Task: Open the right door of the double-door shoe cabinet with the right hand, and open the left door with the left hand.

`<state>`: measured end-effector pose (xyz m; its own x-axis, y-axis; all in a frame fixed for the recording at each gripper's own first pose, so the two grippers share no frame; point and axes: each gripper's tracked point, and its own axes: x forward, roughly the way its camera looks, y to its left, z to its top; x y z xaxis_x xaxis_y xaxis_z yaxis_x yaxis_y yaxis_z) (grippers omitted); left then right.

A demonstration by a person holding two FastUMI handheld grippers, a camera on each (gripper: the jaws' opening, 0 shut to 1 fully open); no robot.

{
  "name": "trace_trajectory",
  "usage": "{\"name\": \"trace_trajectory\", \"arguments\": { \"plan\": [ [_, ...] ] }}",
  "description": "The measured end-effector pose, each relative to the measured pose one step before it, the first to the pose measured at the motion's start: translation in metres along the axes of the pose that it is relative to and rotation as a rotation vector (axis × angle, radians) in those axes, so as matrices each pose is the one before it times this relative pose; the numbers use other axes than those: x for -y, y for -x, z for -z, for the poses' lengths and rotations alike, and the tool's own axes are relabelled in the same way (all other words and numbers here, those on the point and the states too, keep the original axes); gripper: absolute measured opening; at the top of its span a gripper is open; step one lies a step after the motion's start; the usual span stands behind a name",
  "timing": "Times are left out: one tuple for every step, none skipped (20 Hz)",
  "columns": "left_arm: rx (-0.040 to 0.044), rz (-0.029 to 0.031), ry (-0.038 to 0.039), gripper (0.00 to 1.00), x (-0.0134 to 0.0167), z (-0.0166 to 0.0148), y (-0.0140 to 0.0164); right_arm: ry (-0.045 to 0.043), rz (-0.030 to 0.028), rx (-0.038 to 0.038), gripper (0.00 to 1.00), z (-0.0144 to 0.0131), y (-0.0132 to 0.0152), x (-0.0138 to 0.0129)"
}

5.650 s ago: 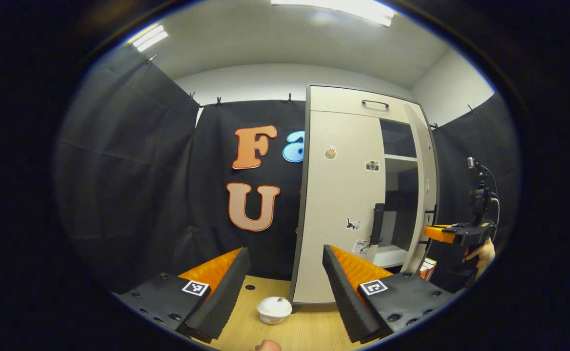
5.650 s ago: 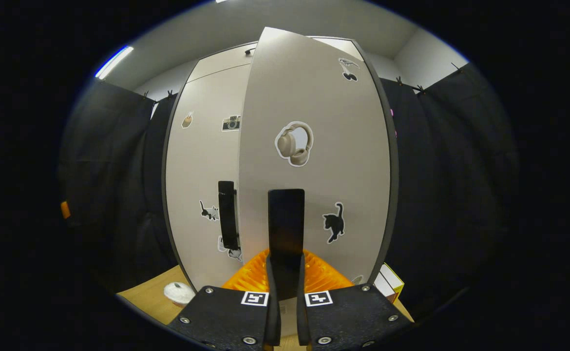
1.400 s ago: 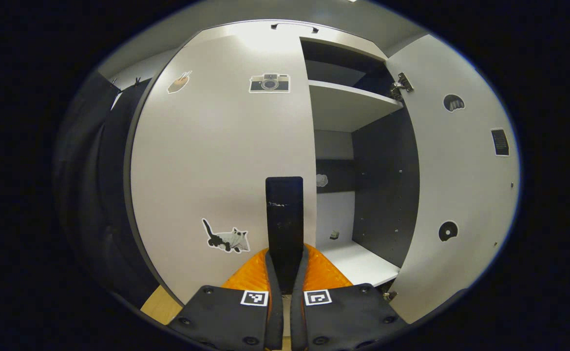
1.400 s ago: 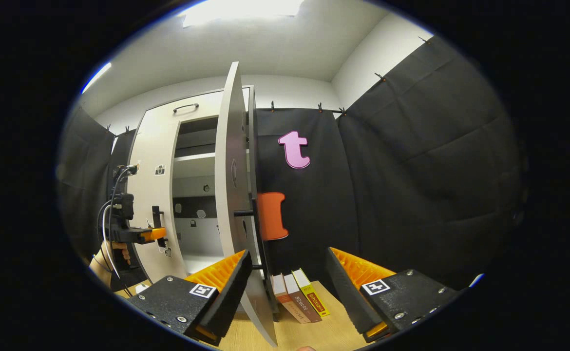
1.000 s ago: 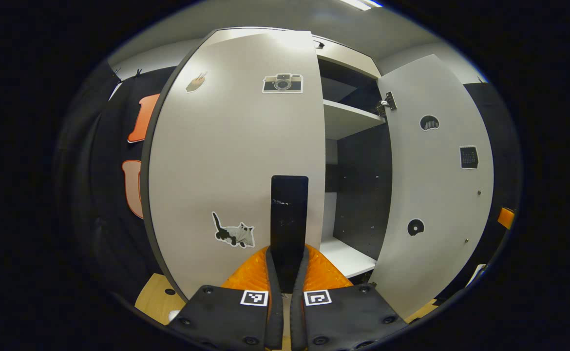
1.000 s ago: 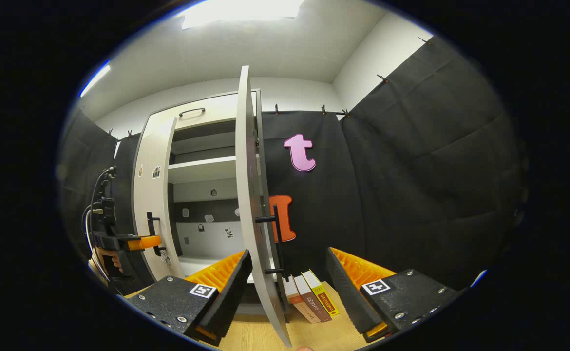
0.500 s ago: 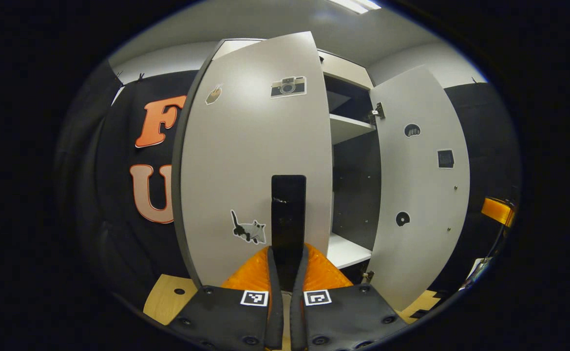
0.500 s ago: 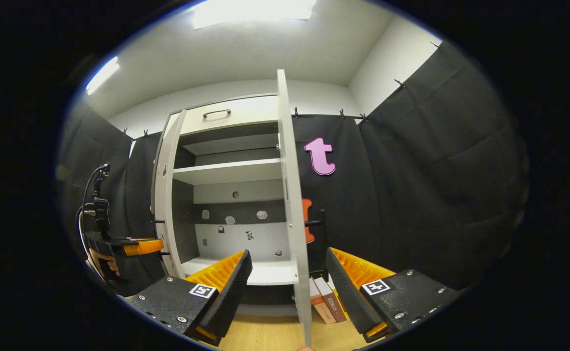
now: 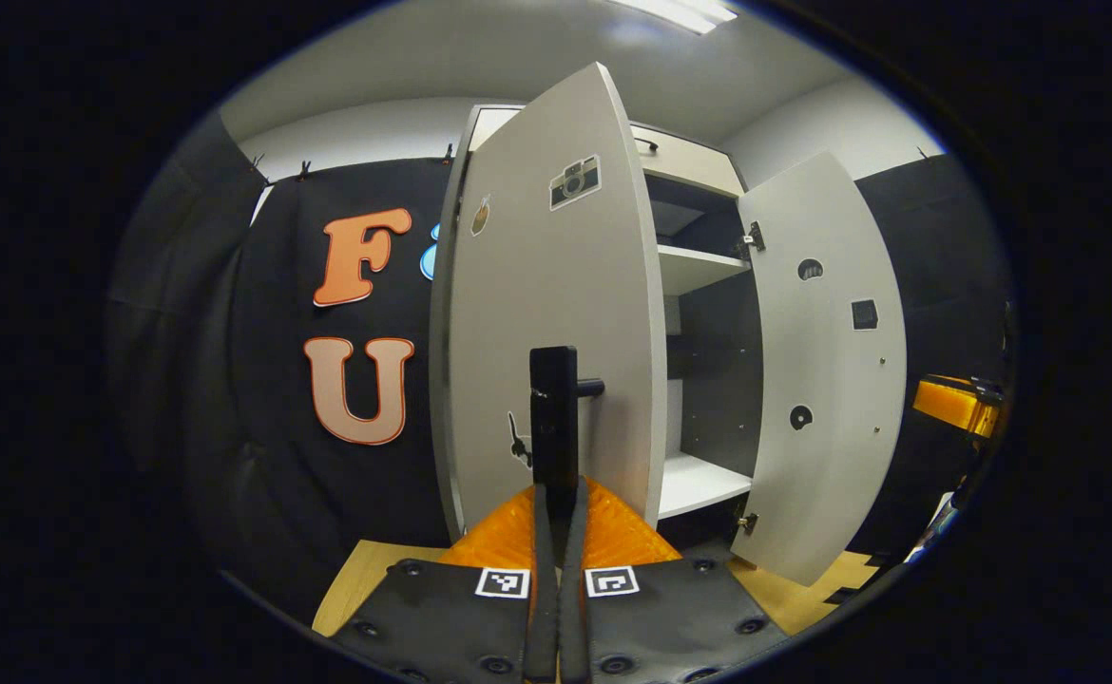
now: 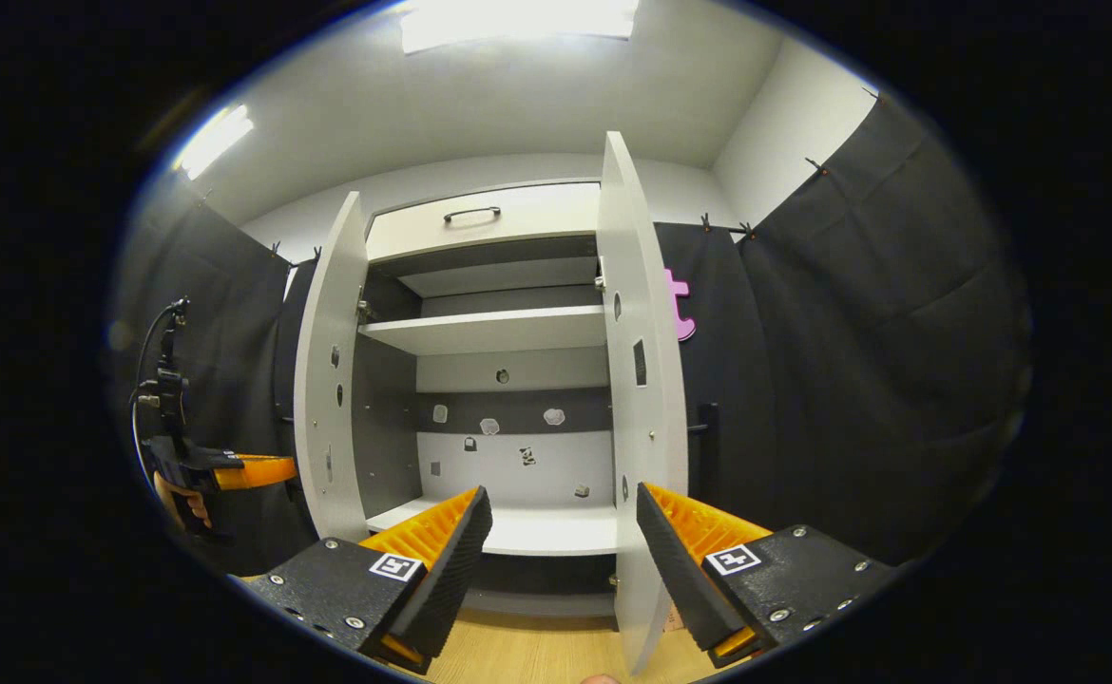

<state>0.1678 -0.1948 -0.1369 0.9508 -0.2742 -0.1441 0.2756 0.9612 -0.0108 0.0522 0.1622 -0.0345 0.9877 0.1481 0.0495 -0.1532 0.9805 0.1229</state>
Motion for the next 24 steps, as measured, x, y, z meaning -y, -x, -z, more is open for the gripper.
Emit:
{"name": "trace_trajectory", "arguments": {
  "plan": [
    [-0.00200,-0.00072,0.01141,0.07,0.00186,0.00136,0.00194,0.00177,-0.01080,-0.00131,0.93,0.00148,-0.00064,-0.00609],
    [0.00240,-0.00202,0.00119,0.07,-0.00040,-0.00033,0.00107,0.00307,-0.00986,-0.00197,0.93,0.00103,0.00028,-0.00529],
    [0.00120,-0.00815,-0.00336,0.07,-0.00303,0.00020,0.00101,0.00343,-0.00866,-0.00198,0.93,0.00242,0.00039,-0.00408],
    [0.00117,-0.01176,-0.00556,0.07,-0.00318,-0.00023,0.00057,0.00430,-0.00727,-0.00549,0.93,0.00282,-0.00035,-0.00362],
    [0.00442,-0.01297,-0.00947,0.07,-0.00466,-0.00112,0.00075,0.00513,-0.00528,-0.00526,0.93,0.00010,-0.00094,-0.00096],
    [0.00276,-0.01601,-0.00639,0.07,-0.00545,-0.00046,0.00045,0.00527,-0.00217,-0.00012,0.93,0.00045,-0.00027,-0.00173],
    [0.00542,-0.01346,0.00129,0.07,-0.00412,-0.00087,0.00079,0.00432,0.00105,0.00169,0.93,-0.00058,-0.00106,-0.00076],
    [0.00225,-0.01118,0.01081,0.07,-0.00254,-0.00064,0.00008,0.00441,0.00265,0.00102,0.93,-0.00083,-0.00110,-0.00022],
    [0.00090,-0.00634,0.01234,0.07,0.00022,0.00027,0.00140,0.00115,0.00256,0.00163,0.93,-0.00030,-0.00054,-0.00052],
    [0.00059,-0.00390,0.00724,0.07,-0.00014,0.00004,0.00081,-0.00012,-0.00139,0.00130,0.93,-0.00099,-0.00093,-0.00136],
    [-0.00196,-0.00370,0.00001,0.07,-0.00252,0.00064,0.00211,-0.00105,-0.00099,0.00021,0.93,0.00001,0.00004,-0.00144],
    [0.00018,-0.00467,-0.00353,0.07,-0.00151,-0.00027,0.00039,-0.00119,-0.00145,0.00246,0.93,-0.00162,-0.00065,-0.00165],
    [-0.00047,-0.00884,-0.00535,0.07,-0.00222,0.00023,-0.00047,-0.00281,-0.00260,0.00188,0.93,-0.00026,0.00011,-0.00202],
    [-0.00239,-0.01106,-0.00400,0.07,-0.00156,0.00044,-0.00008,-0.00319,-0.00540,-0.00055,0.93,0.00023,-0.00043,-0.00318],
    [0.00014,-0.01068,-0.00088,0.07,-0.00437,-0.00014,0.00173,-0.00221,-0.00383,-0.00067,0.93,0.00091,-0.00102,-0.00255],
    [0.00171,-0.00893,0.00227,0.07,-0.00326,-0.00053,0.00084,0.00271,-0.00312,-0.00250,0.93,0.00086,-0.00082,-0.00145],
    [0.00074,-0.00861,0.00689,0.07,-0.00456,-0.00041,0.00080,0.00533,0.00019,-0.00491,0.93,0.00193,-0.00101,-0.00097],
    [0.00361,-0.00805,0.00673,0.07,-0.00293,0.00025,-0.00145,0.00613,-0.00041,-0.00461,0.93,0.00068,-0.00100,-0.00136],
    [0.00173,-0.01210,0.00910,0.07,-0.00235,-0.00041,-0.00159,0.00326,-0.00001,-0.00389,0.93,0.00192,-0.00178,-0.00029],
    [0.00424,-0.01432,0.00434,0.07,-0.00199,-0.00060,0.00153,0.00011,-0.00104,-0.00464,0.93,0.00128,-0.00258,-0.00141],
    [0.00122,-0.01749,0.00630,0.07,-0.00428,-0.00127,0.00018,-0.00311,-0.00538,-0.00491,0.93,0.00088,-0.00193,-0.00130],
    [0.00111,0.00186,0.01475,0.07,0.00118,0.00063,0.00173,-0.00748,-0.01042,-0.00266,0.93,-0.00019,-0.00134,-0.00153],
    [-0.00015,0.02284,0.02697,0.07,0.00666,-0.00001,0.00024,-0.01017,-0.00411,0.00113,0.93,-0.00140,-0.00147,0.00009],
    [0.00120,0.01237,0.01377,0.07,0.00453,-0.00025,0.00075,-0.00580,0.00462,0.00010,0.93,-0.00177,-0.00014,0.00250]
  ]
}}
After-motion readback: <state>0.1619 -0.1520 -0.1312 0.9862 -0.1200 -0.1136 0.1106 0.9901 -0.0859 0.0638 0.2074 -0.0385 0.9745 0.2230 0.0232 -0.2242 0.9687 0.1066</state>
